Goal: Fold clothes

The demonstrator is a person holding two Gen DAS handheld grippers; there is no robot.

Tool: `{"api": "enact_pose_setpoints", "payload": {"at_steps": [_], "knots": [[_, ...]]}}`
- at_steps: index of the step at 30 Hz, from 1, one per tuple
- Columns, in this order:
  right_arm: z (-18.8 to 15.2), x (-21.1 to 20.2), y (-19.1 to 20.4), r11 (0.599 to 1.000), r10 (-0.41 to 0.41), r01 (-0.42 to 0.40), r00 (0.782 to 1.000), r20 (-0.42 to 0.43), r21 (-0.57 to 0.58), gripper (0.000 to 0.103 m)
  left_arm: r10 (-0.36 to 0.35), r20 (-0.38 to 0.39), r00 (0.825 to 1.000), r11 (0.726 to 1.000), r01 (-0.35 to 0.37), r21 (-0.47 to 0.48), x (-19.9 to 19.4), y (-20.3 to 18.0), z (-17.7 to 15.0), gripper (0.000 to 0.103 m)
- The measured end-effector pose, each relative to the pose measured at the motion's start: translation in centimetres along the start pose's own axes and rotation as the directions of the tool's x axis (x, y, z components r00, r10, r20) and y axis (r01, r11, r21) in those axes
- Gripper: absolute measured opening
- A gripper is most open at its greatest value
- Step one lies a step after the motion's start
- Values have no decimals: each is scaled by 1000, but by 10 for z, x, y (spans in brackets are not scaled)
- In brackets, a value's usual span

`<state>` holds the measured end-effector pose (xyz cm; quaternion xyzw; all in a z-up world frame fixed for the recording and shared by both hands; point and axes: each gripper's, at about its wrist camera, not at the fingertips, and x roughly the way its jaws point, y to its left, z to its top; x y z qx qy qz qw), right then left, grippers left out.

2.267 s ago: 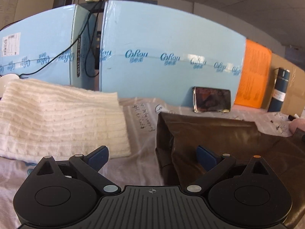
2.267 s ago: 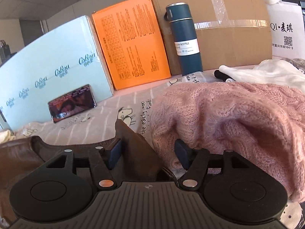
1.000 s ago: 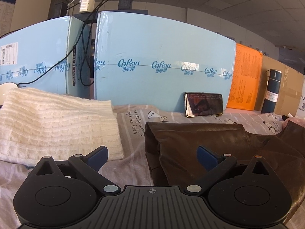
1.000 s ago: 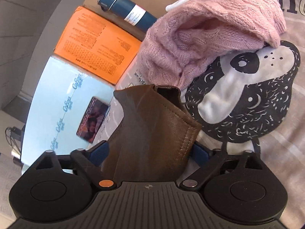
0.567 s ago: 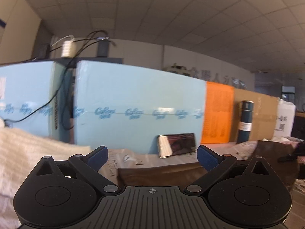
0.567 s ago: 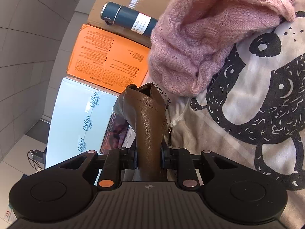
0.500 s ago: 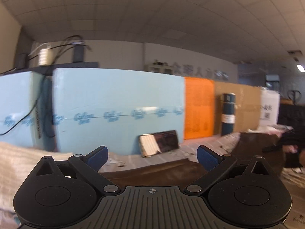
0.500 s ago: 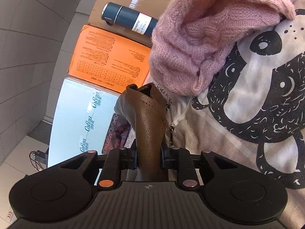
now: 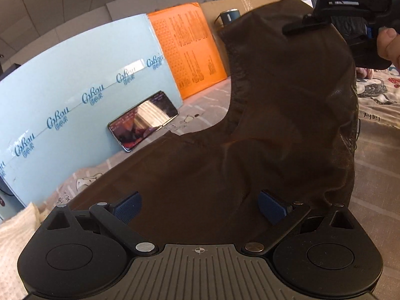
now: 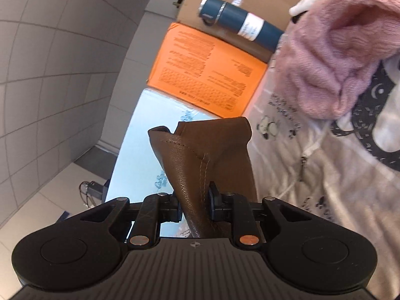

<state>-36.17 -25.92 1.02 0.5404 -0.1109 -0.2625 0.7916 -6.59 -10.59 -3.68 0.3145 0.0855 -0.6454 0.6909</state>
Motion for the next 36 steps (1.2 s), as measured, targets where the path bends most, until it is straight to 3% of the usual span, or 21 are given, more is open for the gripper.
{"api": "enact_pose_setpoints", "payload": {"at_steps": [4, 8, 10, 13, 16, 19, 21, 22, 23, 25, 29, 32, 34, 36], "knots": [[-21, 16, 38, 988, 95, -104, 992, -78, -118, 18, -40, -11, 999, 998, 39, -59, 4, 8, -3, 101], [-60, 42, 73, 955, 135, -183, 969, -209, -232, 18, -89, -3, 996, 986, 88, -141, 6, 21, -5, 101], [-85, 54, 83, 933, 116, -202, 952, -283, -297, 18, -120, 16, 993, 970, 121, -209, 5, 32, -7, 101], [-111, 63, 88, 909, 81, -217, 929, -360, -355, 18, -123, 101, 987, 917, 152, -368, -9, 64, -16, 101], [-115, 58, 84, 898, 75, -222, 928, -366, -380, 19, -9, 142, 990, 884, 75, -462, -31, 91, -29, 101], [-119, 48, 84, 870, 87, -255, 923, -376, -423, 24, 108, 172, 979, 833, 5, -553, -52, 119, -42, 101], [-128, 50, 87, 820, 72, -304, 896, -438, -486, 41, 176, 175, 969, 804, -39, -593, -62, 130, -48, 101], [-136, 52, 87, 797, 58, -332, 874, -483, -504, 54, 204, 173, 963, 795, -60, -604, -65, 132, -50, 101], [-143, 54, 87, 781, 43, -363, 843, -536, -508, 58, 215, 182, 960, 794, -63, -605, -66, 132, -51, 101], [-156, 60, 83, 766, 5, -406, 778, -628, -497, 59, 201, 221, 954, 812, -36, -583, -69, 126, -49, 101], [-171, 61, 81, 732, -47, -424, 750, -660, -534, 69, 101, 282, 954, 906, 29, -422, -67, 99, -37, 102], [-173, 55, 84, 696, -30, -475, 729, -683, -538, 80, 91, 208, 974, 964, -34, -265, -49, 68, -25, 102], [-170, 45, 85, 664, -20, -513, 715, -699, -544, 85, 142, 134, 981, 977, -118, -176, -36, 55, -27, 102], [-164, 40, 85, 649, -18, -527, 710, -704, -549, 87, 126, 83, 989, 977, -109, -181, -28, 57, -31, 102]]}}
